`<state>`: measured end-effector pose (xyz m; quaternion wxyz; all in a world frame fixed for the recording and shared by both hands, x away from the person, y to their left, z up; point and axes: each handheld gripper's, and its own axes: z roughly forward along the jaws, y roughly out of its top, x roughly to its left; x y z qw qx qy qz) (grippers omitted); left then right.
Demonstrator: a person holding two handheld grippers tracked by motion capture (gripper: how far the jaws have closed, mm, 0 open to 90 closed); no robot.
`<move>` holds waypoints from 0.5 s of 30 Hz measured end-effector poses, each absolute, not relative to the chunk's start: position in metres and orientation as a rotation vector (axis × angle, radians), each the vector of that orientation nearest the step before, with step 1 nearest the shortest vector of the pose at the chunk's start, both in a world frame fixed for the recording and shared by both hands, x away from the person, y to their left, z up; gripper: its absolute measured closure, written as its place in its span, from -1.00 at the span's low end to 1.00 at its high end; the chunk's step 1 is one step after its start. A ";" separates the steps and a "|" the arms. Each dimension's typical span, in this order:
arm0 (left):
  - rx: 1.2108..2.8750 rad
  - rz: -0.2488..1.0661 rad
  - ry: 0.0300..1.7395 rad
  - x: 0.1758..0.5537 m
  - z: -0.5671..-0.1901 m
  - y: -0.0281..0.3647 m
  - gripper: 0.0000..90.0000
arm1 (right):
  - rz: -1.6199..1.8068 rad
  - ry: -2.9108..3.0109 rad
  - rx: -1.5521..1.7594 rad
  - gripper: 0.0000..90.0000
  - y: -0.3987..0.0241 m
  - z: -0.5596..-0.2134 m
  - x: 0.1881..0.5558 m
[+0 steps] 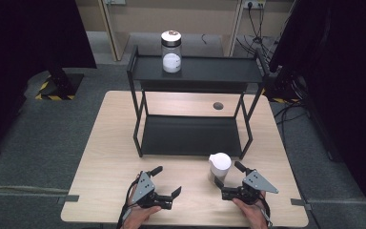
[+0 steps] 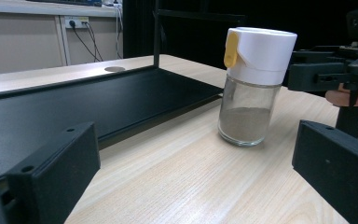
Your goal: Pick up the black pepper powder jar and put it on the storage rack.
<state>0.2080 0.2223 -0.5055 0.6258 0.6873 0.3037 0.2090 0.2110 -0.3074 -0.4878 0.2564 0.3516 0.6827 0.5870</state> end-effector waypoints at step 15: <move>1.575 0.478 0.696 0.208 -0.506 0.222 -1.00 | 1.570 1.886 0.944 -0.93 -0.297 -0.489 0.226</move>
